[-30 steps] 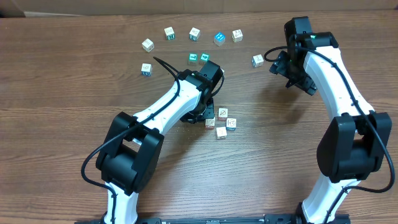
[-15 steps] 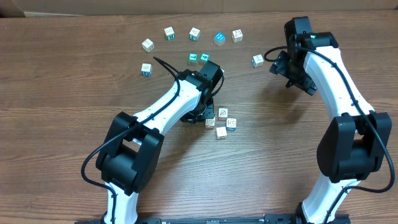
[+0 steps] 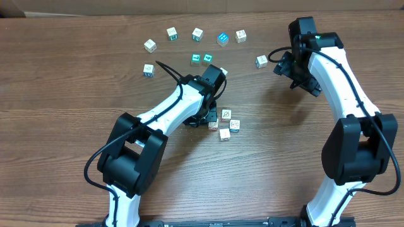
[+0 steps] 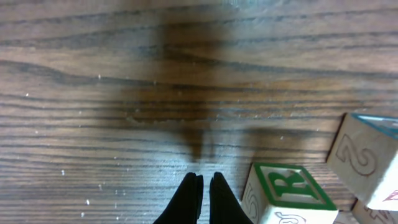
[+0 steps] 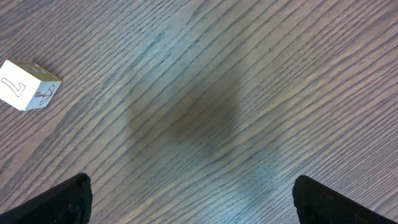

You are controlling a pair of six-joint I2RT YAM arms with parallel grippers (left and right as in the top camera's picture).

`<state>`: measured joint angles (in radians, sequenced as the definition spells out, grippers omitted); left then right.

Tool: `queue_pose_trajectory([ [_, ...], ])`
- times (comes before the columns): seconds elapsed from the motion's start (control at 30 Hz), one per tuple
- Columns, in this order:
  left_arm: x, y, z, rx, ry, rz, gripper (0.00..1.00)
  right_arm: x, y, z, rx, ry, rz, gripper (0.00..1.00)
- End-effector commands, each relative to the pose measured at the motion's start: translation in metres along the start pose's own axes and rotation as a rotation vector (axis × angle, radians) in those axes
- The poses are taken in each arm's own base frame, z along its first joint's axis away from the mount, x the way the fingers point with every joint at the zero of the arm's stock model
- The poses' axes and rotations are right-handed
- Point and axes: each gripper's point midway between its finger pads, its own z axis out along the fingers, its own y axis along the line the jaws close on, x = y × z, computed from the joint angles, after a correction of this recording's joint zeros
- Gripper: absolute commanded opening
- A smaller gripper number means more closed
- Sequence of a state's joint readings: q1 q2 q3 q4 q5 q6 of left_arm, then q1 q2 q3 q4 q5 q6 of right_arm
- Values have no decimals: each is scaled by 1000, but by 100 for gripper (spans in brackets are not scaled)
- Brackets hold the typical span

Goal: Form a circle

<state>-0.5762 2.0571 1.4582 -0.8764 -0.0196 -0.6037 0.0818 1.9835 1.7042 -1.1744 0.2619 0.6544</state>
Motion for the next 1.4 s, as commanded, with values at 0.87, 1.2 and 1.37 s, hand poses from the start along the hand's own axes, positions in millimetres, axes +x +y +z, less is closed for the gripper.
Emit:
queue_pose_trajectory([
  [0.87,10,-21,-4,58,5,41,4,-9,2,-16,-28,-41,15,100],
  [1.2,8,-23,-5,62,-6,46,4,-9,2,-16,-28,-41,14,100],
  [1.37,8,-24,-5,64,-9,46,4,-9,2,-16,-28,-41,14,100],
])
